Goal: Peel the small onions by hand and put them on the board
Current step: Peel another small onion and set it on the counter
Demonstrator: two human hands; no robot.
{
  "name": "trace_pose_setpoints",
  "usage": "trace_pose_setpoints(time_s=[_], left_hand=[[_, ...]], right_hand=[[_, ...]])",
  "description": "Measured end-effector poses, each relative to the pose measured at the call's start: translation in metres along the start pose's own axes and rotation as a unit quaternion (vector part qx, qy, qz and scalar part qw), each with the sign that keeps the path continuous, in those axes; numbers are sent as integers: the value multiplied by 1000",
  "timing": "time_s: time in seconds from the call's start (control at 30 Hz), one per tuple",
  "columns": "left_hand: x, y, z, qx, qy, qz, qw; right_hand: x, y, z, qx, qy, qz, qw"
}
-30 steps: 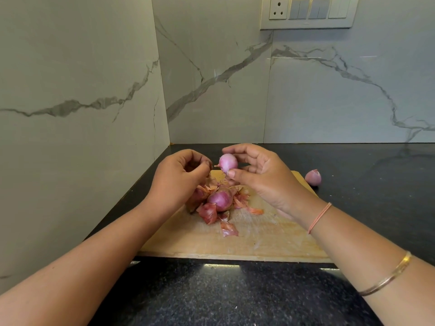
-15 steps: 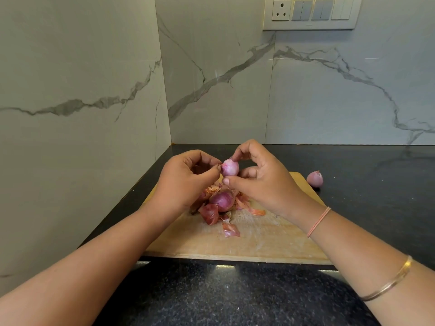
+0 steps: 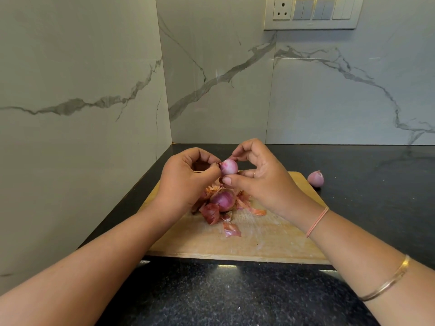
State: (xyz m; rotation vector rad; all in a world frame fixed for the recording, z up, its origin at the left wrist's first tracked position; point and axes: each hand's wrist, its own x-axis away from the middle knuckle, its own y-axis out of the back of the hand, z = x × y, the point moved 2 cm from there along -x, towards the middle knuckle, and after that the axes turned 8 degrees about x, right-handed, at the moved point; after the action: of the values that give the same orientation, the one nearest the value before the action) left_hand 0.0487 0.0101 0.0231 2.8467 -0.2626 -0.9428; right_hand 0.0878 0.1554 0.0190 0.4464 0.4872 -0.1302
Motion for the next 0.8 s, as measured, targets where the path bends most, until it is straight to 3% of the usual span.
trace_pose_setpoints(time_s=[0.23, 0.47, 0.8], left_hand=[[-3, 2, 1, -2, 2, -1, 1000], [-2, 0, 2, -5, 5, 11, 1000], [-3, 0, 1, -3, -6, 13, 1000]], right_hand=[[2, 1, 0, -172, -82, 37, 981], [2, 0, 0, -35, -63, -10, 997], [2, 0, 1, -176, -130, 53, 974]])
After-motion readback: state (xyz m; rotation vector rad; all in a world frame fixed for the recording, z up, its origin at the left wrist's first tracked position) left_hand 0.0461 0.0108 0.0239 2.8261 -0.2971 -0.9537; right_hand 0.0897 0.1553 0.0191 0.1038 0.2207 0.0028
